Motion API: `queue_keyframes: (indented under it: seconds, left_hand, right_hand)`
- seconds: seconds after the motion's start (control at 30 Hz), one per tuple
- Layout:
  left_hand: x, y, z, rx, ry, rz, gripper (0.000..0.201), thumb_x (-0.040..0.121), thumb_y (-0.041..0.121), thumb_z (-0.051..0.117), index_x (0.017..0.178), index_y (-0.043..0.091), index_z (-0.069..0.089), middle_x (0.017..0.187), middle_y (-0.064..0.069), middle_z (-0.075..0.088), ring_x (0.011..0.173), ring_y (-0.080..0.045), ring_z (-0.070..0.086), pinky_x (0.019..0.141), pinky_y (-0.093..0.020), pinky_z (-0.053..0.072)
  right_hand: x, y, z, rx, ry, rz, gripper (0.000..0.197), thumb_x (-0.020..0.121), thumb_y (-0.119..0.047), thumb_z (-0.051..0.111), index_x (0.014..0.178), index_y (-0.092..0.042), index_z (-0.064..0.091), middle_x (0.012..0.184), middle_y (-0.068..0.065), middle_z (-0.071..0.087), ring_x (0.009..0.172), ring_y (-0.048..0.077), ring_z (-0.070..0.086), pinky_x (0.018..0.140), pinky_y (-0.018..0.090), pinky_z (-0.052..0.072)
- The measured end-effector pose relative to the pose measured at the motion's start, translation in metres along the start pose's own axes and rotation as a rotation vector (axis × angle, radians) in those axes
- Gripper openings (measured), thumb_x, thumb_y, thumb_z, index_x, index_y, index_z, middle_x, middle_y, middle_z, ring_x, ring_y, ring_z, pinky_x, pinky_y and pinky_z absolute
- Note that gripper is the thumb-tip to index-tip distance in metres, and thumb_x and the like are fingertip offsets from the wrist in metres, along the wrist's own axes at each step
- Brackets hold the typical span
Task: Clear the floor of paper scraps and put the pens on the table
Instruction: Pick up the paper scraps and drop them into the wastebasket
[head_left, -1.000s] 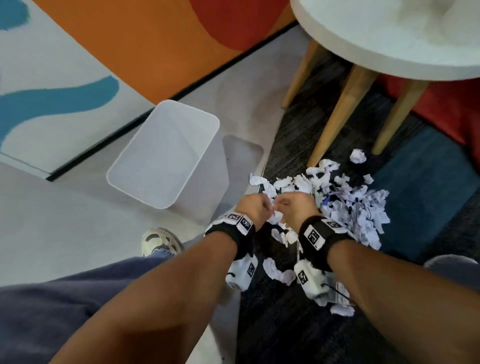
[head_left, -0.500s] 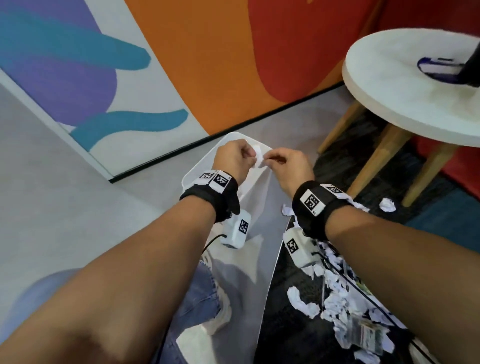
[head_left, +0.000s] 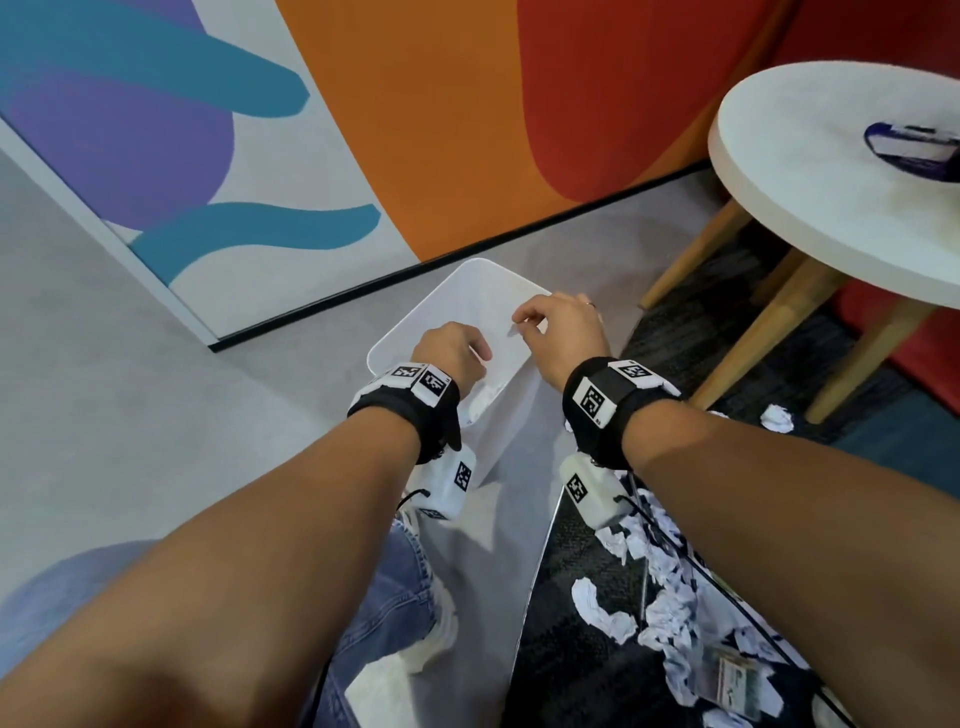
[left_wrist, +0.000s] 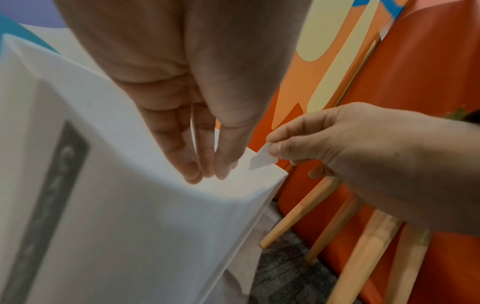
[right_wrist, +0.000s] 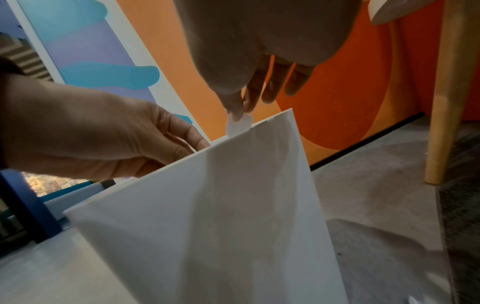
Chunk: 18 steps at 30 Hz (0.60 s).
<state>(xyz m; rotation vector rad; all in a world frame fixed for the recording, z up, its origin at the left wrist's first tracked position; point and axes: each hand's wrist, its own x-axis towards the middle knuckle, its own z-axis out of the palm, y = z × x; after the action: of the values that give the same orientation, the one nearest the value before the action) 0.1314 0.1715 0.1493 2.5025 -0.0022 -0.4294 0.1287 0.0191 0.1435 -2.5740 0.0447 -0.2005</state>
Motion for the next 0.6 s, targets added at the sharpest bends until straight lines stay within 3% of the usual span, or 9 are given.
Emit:
queue_keyframes:
  seconds: [0.1, 0.2, 0.27, 0.37, 0.47, 0.53, 0.6]
  left_hand:
    - [-0.001, 0.010, -0.003, -0.001, 0.063, 0.021, 0.024, 0.085, 0.004, 0.055, 0.091, 0.024, 0.068, 0.099, -0.002, 0.068, 0.087, -0.021, 0.064, 0.069, -0.025, 0.047]
    - [-0.006, 0.030, -0.009, -0.028, 0.166, 0.083, 0.024, 0.085, 0.006, 0.050, 0.089, 0.022, 0.067, 0.091, 0.002, 0.068, 0.083, -0.019, 0.063, 0.068, -0.023, 0.045]
    - [-0.012, 0.048, -0.012, -0.062, 0.210, 0.157, 0.019, 0.086, 0.009, 0.050, 0.088, 0.019, 0.066, 0.086, 0.001, 0.067, 0.080, -0.019, 0.062, 0.069, -0.025, 0.047]
    - [-0.022, 0.077, -0.008, -0.101, 0.237, 0.289, 0.014, 0.087, 0.014, 0.052, 0.088, 0.015, 0.067, 0.081, -0.001, 0.066, 0.077, -0.021, 0.062, 0.070, -0.030, 0.050]
    - [-0.030, 0.099, 0.013, -0.135, 0.193, 0.356, 0.013, 0.085, 0.014, 0.054, 0.089, 0.014, 0.067, 0.081, -0.002, 0.066, 0.078, -0.022, 0.061, 0.071, -0.032, 0.050]
    - [-0.033, 0.106, 0.037, -0.122, 0.128, 0.364, 0.015, 0.085, 0.013, 0.053, 0.089, 0.014, 0.067, 0.083, -0.003, 0.067, 0.081, -0.022, 0.062, 0.073, -0.033, 0.051]
    - [-0.032, 0.107, 0.067, -0.097, 0.046, 0.350, 0.015, 0.085, 0.014, 0.054, 0.090, 0.013, 0.068, 0.086, -0.006, 0.070, 0.083, -0.025, 0.064, 0.076, -0.035, 0.052]
  right_hand:
    - [0.001, 0.002, 0.001, -0.101, -0.035, 0.000, 0.015, 0.093, -0.028, 0.056, 0.096, -0.031, 0.071, 0.111, -0.006, 0.060, 0.114, 0.023, 0.042, 0.091, 0.031, 0.027]
    - [-0.003, 0.005, 0.008, -0.158, -0.165, 0.086, 0.021, 0.091, -0.043, 0.055, 0.100, -0.034, 0.072, 0.139, -0.009, 0.042, 0.128, 0.023, 0.027, 0.091, 0.032, 0.020]
    - [-0.008, 0.010, 0.008, -0.122, -0.143, 0.106, 0.024, 0.091, -0.045, 0.053, 0.108, -0.037, 0.067, 0.145, -0.009, 0.035, 0.130, 0.026, 0.024, 0.092, 0.035, 0.022]
    - [-0.024, 0.017, -0.004, -0.070, 0.024, 0.069, 0.026, 0.091, -0.033, 0.050, 0.115, -0.027, 0.056, 0.134, 0.002, 0.040, 0.123, 0.030, 0.031, 0.087, 0.040, 0.027]
    - [-0.046, 0.037, -0.017, 0.025, 0.167, 0.197, 0.024, 0.089, -0.024, 0.052, 0.111, -0.016, 0.052, 0.120, 0.010, 0.044, 0.114, 0.031, 0.037, 0.088, 0.041, 0.029]
    - [-0.061, 0.057, -0.019, 0.072, 0.166, 0.320, 0.017, 0.087, -0.017, 0.053, 0.104, -0.016, 0.049, 0.114, 0.010, 0.048, 0.108, 0.029, 0.042, 0.089, 0.043, 0.033]
    - [-0.077, 0.083, -0.012, 0.113, 0.047, 0.436, 0.010, 0.089, -0.016, 0.052, 0.095, -0.018, 0.045, 0.102, 0.008, 0.054, 0.093, 0.026, 0.048, 0.081, 0.040, 0.038]
